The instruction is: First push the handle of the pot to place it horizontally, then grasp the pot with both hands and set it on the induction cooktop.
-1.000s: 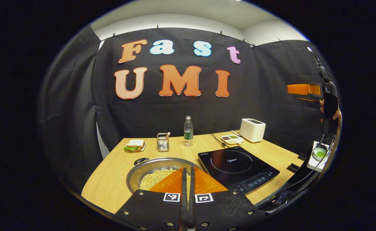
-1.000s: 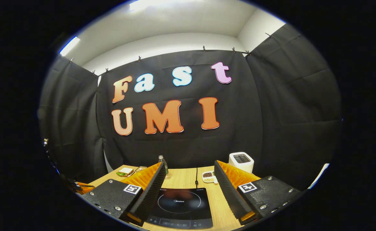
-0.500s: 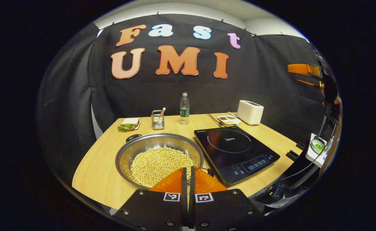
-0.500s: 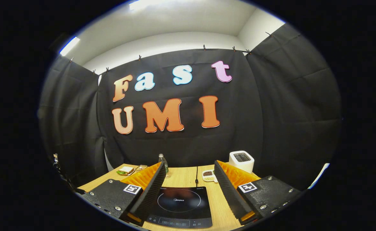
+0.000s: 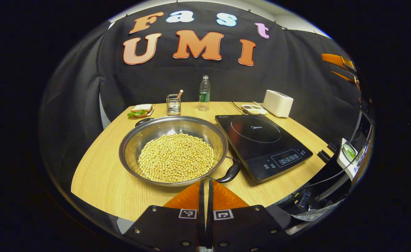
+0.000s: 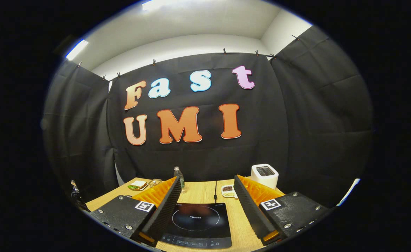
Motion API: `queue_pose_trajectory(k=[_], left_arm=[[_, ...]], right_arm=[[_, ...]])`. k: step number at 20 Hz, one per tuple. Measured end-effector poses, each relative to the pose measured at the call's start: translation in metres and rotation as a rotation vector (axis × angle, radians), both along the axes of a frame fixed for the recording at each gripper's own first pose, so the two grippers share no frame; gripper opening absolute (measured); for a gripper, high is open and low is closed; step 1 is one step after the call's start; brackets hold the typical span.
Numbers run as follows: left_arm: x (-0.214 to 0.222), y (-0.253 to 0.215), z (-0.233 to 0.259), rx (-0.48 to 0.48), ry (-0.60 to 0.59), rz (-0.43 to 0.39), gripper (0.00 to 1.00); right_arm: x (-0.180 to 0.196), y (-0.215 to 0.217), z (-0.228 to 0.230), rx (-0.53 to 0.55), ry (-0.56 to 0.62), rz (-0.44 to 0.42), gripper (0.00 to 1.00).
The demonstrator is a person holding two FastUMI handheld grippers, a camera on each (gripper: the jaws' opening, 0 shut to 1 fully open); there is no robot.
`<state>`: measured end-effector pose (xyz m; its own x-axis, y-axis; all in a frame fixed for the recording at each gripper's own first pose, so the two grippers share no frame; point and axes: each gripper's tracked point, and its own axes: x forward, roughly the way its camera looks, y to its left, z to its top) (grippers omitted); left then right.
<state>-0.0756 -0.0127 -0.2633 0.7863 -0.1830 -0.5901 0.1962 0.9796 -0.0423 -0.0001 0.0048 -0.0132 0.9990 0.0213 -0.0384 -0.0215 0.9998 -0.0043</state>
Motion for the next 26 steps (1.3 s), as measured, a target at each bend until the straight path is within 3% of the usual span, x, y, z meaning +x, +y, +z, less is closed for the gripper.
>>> queue_pose_trajectory(k=[7, 19, 20, 21, 26], left_arm=[[-0.003, -0.003, -0.034, 0.01, 0.095, 0.0, 0.02], [0.017, -0.023, -0.039, 0.039, 0.104, -0.01, 0.02], [0.019, -0.025, -0.039, 0.036, 0.105, -0.009, 0.02], [0.022, -0.027, -0.038, 0.031, 0.107, -0.009, 0.02], [0.035, -0.04, -0.04, 0.044, 0.109, -0.026, 0.02]], right_arm=[[0.002, -0.001, -0.013, 0.004, 0.035, -0.006, 0.94], [0.012, -0.002, -0.027, 0.006, 0.061, -0.006, 0.94], [0.012, -0.003, -0.028, 0.008, 0.062, -0.006, 0.9], [0.013, -0.004, -0.029, 0.01, 0.063, -0.007, 0.94], [0.019, -0.014, -0.03, 0.005, 0.056, -0.024, 0.94]])
